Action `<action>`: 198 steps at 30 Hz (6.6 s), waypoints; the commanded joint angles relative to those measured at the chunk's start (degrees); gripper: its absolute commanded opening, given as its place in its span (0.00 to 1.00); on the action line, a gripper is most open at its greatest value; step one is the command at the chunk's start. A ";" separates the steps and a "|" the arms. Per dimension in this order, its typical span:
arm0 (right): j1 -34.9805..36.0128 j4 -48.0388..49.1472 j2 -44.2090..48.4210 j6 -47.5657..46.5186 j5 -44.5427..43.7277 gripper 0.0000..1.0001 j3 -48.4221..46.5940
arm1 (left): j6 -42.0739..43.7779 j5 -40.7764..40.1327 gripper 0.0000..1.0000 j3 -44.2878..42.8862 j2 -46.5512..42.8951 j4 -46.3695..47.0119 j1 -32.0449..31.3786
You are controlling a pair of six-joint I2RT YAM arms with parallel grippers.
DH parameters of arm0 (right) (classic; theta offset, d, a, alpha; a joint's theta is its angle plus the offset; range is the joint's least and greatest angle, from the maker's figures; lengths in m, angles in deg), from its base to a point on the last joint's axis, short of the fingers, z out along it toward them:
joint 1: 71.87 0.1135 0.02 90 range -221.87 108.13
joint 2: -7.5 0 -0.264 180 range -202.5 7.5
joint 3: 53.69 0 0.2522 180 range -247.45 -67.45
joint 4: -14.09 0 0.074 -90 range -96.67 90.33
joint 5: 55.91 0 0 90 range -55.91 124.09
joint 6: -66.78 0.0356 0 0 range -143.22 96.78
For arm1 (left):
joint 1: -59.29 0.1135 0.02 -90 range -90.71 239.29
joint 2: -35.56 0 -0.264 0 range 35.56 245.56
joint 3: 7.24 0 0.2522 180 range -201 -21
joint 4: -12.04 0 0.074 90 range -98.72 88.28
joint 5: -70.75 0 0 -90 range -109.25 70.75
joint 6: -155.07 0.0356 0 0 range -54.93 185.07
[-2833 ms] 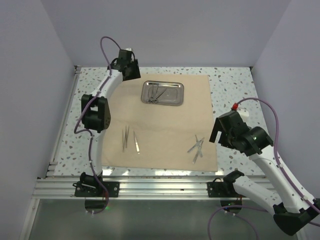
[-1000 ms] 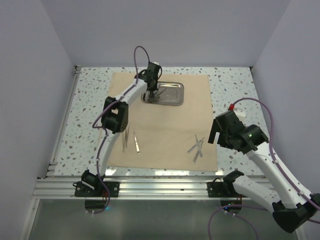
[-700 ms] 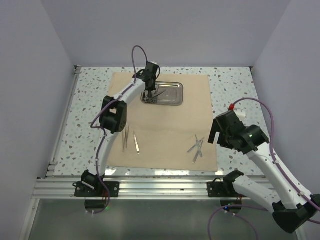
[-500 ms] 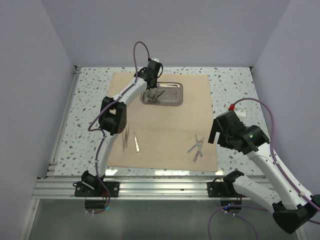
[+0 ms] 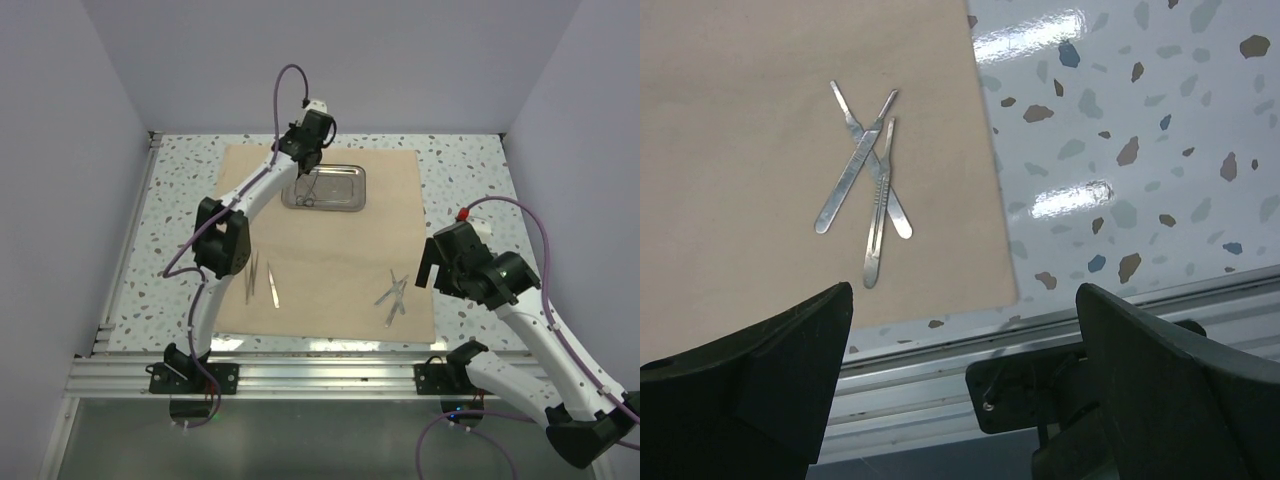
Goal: Open and lay out the surgical kit
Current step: Place the medical item in the surgical kit, then pick up the medical item from the container, then place the medical item in the surgical kit.
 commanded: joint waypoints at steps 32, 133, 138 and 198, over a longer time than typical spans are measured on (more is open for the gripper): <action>-0.05 2.92 2.05 -1.71 3.30 0.98 2.67 | -33.74 14.71 0.00 51.27 -34.37 2.59 -17.07; 0.03 -1.03 -8.23 -0.22 0.05 0.98 -1.19 | 20.11 36.41 0.27 15.06 6.24 6.81 1.98; 0.03 -1.03 -8.06 -0.39 0.14 0.98 -1.11 | 19.41 37.91 0.19 16.04 6.24 6.46 2.42; -0.05 3.01 3.02 -1.01 2.69 0.99 2.85 | -17.42 15.14 0.41 49.09 -35.87 1.63 -11.03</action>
